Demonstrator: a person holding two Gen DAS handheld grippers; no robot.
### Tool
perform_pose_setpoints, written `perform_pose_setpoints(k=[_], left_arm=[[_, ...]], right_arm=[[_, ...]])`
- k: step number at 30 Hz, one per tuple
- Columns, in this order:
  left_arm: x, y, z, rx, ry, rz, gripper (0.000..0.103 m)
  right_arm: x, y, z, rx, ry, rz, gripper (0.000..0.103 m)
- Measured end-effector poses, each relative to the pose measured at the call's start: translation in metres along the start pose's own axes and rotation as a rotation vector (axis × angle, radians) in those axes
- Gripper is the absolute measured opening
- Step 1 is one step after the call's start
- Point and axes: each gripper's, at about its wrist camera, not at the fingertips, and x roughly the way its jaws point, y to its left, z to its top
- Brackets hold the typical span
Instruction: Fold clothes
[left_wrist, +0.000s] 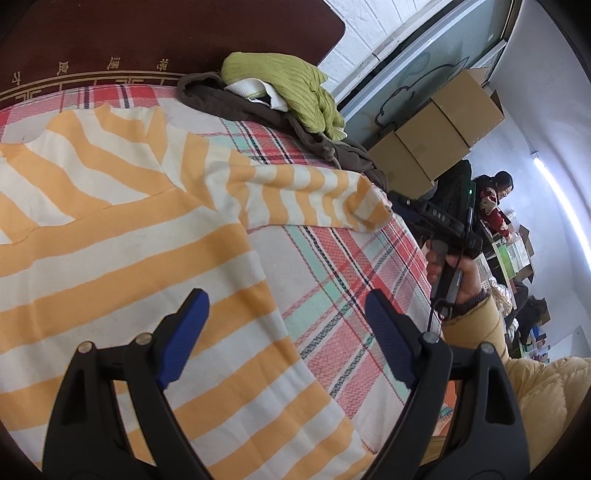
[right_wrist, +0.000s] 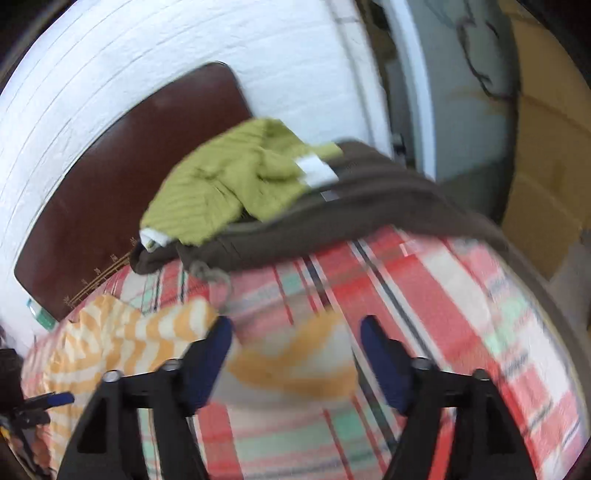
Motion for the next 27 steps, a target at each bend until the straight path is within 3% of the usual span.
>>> perform_pose_setpoints(k=[4,8,9,10,11,12,21,27], left_arm=[[0.002,-0.002,0.002,0.001,-0.001,-0.007,0.087],[0.004,-0.003,0.004,0.001,-0.001,-0.015,0.087],[0.004,-0.003,0.004,0.001,-0.002,-0.016,0.087],[0.003,-0.003,0.003,-0.001,-0.004,-0.016,0.087],[0.002,-0.003,0.003,-0.003,-0.005,-0.017,0.087],[0.001,-0.003,0.002,-0.005,-0.007,-0.017,0.087],[0.001,0.003,0.004,-0.022,-0.013,-0.032,0.087],[0.009,0.003,0.009,-0.016,-0.008,-0.038,0.087]], right_arm=[[0.011,-0.007,-0.027,0.020,0.037,0.012,0.076],[0.035,0.005,-0.031,-0.045,0.029,0.000,0.079],[0.038,0.006,-0.028,-0.040,0.033,0.021,0.074],[0.041,0.007,-0.026,-0.037,0.033,0.047,0.064],[0.041,0.006,-0.026,-0.022,0.031,0.075,0.027],[0.037,0.003,-0.028,0.011,0.022,0.105,0.015],[-0.005,-0.028,-0.044,0.302,-0.060,0.383,0.015],[-0.022,0.003,-0.038,0.368,-0.064,0.599,0.015]])
